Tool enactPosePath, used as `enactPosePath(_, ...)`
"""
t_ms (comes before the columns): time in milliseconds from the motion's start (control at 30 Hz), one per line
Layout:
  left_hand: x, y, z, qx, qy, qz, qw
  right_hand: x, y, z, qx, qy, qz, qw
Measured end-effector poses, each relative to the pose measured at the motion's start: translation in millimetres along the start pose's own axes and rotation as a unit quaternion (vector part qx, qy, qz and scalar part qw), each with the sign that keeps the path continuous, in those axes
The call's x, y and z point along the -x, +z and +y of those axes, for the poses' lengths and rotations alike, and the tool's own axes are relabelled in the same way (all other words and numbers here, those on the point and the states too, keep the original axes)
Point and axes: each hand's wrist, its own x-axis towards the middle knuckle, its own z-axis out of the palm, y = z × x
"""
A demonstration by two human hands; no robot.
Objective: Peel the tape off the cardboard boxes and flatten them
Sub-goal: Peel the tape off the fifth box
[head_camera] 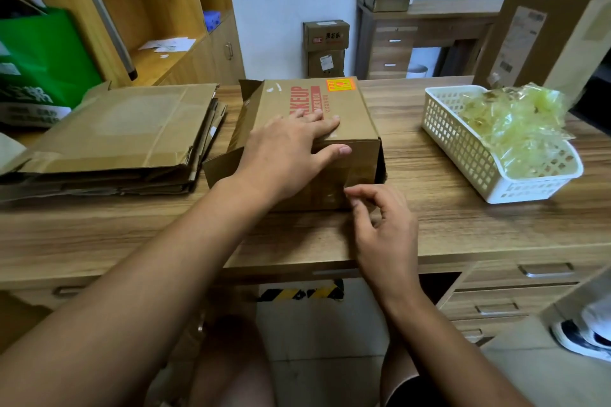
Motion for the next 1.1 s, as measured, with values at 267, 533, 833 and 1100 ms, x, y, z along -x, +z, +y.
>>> enactPosePath(267, -2, 2, -2, 0.006, -0.009, 0.005, 1.000, 9, 5, -5, -0.042, -0.010, 0.011, 0.999)
enactPosePath(533, -5, 3, -6, 0.014, -0.012, 0.002, 1.000, 24, 13, -14, -0.040, -0.042, -0.024, 0.998)
enactPosePath(833, -9, -1, -6, 0.027, -0.017, 0.000, 1.000, 37, 17, -31, -0.046, -0.076, -0.080, 0.993)
enactPosePath(1100, -10, -5, -7, 0.044, -0.031, -0.004, 0.999, 34, 8, -33, -0.073, -0.094, -0.046, 0.992)
